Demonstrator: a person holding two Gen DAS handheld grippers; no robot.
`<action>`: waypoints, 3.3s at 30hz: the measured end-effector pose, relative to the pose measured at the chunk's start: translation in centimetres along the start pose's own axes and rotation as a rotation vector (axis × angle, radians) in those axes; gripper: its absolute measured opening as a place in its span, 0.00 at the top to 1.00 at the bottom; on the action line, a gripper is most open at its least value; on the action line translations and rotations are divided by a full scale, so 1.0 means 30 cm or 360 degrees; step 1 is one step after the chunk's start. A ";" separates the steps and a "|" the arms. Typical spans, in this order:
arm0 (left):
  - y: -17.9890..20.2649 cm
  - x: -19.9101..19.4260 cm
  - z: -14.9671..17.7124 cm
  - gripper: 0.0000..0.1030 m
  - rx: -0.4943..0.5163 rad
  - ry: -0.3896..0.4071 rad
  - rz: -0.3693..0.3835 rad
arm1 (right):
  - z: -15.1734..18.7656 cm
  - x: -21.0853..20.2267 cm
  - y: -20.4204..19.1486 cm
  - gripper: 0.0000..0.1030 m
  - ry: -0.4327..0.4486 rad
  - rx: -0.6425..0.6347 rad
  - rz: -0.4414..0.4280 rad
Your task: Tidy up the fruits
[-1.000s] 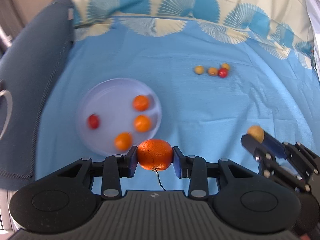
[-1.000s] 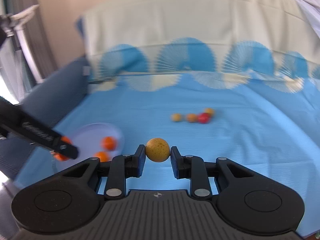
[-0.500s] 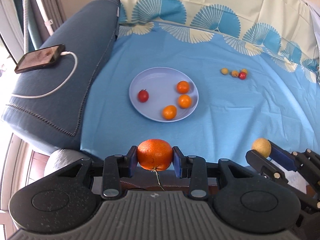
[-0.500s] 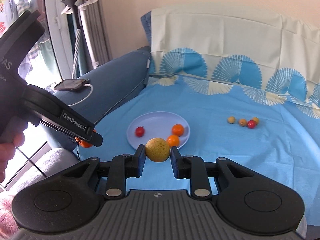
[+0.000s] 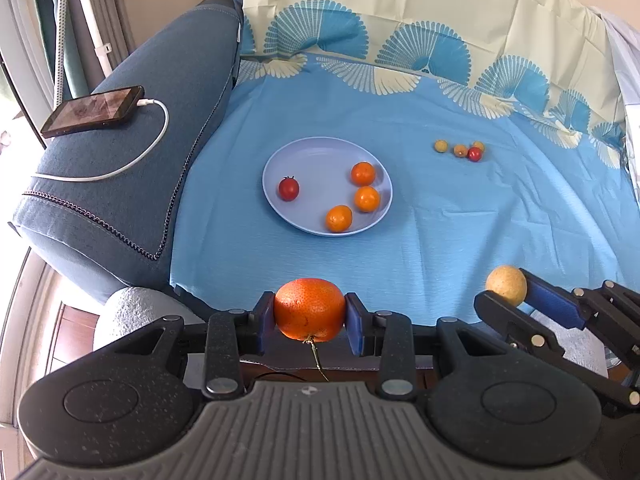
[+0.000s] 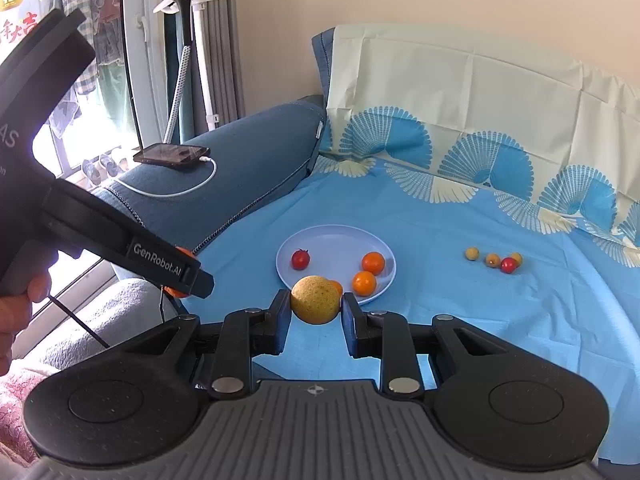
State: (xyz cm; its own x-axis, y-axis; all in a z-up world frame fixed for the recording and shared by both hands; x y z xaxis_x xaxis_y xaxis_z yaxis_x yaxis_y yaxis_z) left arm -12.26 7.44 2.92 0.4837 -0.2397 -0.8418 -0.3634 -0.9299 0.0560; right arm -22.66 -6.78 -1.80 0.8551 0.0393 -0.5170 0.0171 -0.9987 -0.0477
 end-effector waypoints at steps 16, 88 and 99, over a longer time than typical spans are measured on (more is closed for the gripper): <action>-0.015 0.092 -0.033 0.61 -0.0002 -0.0071 0.0018 | 0.013 0.076 -0.009 0.72 -0.0117 0.0007 0.0008; -0.153 0.398 -0.247 0.00 -0.0091 -0.0135 -0.0200 | -0.094 0.501 0.126 0.04 -0.0225 0.0322 0.0255; -0.086 0.175 -0.091 0.00 -0.0018 0.0019 -0.0241 | -0.057 0.211 0.034 0.03 -0.0048 0.0255 0.0240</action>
State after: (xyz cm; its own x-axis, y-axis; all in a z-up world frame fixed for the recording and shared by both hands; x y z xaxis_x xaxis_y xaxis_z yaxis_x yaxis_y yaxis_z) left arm -6.63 7.82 -0.17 0.5419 -0.0995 -0.8346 -0.2767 -0.9587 -0.0654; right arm -16.35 -7.59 -3.66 0.8258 -0.1068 -0.5538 -0.1945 -0.9756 -0.1018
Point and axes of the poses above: each gripper's, at about its wrist camera, not at the fingertips, and x roughly the way its jaws point, y to its right, z to its underside, the point moved 2 cm from there along x, roughly the way its jaws point, and after that the axes turned 4 degrees about z, right-handed, at the moved point
